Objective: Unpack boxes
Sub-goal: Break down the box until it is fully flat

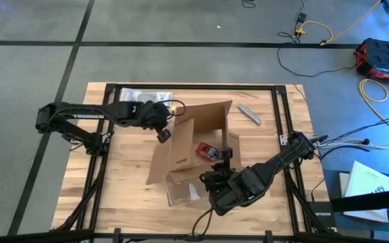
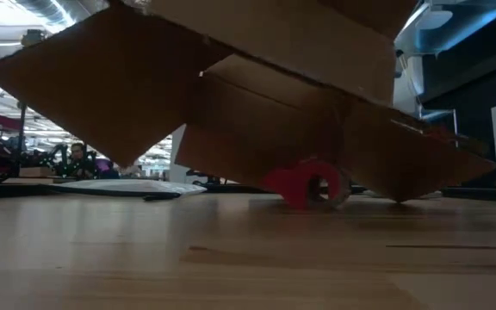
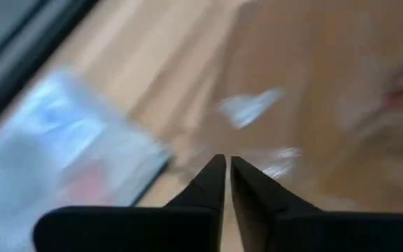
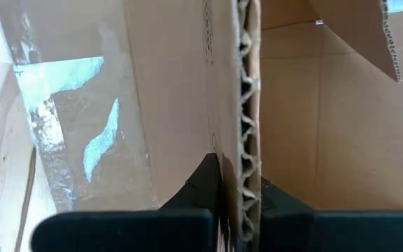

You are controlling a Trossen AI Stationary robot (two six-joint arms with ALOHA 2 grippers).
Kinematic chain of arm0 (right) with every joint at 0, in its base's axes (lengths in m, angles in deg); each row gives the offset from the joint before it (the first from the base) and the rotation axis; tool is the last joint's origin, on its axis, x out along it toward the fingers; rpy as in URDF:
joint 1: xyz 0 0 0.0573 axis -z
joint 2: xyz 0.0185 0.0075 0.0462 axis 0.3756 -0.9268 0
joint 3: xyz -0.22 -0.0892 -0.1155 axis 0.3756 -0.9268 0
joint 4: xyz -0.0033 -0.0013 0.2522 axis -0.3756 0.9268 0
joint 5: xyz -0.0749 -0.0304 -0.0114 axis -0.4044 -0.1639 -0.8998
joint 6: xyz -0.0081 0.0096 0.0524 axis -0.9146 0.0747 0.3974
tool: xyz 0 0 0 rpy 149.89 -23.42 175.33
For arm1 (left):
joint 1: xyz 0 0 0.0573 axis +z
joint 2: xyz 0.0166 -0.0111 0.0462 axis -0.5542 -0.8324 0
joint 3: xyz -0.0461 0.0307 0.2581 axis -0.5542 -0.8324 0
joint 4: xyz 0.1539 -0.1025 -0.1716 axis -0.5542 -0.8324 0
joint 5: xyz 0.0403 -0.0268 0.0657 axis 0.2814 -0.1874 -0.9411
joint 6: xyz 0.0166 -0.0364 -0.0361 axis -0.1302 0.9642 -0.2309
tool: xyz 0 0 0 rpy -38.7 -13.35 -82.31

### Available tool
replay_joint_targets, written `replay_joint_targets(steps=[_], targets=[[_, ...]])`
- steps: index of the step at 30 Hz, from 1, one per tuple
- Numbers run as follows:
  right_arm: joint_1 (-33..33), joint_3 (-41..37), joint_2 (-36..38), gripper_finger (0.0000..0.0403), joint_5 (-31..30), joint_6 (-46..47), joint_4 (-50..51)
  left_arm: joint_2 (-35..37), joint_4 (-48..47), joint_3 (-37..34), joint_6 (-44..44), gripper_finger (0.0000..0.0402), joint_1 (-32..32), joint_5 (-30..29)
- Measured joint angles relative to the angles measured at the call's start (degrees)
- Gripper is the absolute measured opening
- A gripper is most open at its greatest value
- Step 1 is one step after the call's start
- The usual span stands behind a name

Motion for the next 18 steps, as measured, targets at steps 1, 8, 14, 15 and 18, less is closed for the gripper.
replay_joint_targets(steps=[1, 8, 14, 15, 18], targets=[[-0.12, 0.00, 0.00, 0.0000, 0.00, -0.63, -0.02, -0.01, 3.03, -0.88, -0.33, 0.0009, 0.36, 2.02], [-0.45, 0.15, 0.00, 0.0000, -0.07, -5.00, -0.42, -0.01, 16.09, -4.78, -3.66, 0.0000, 3.59, 15.77], [-0.45, 0.17, 0.00, 0.0000, -2.59, -6.39, -1.96, -0.01, 19.76, -7.97, -4.52, 0.0000, 4.82, 25.93], [-0.43, 0.17, 0.00, 0.0000, -2.92, -6.42, -2.01, -0.01, 20.93, -8.60, -3.97, 0.0000, 4.80, 26.86], [-0.43, 0.17, 0.00, 0.0000, -2.96, -6.45, -2.57, -0.03, 24.75, -9.83, -1.43, 0.0000, 3.89, 27.72]])
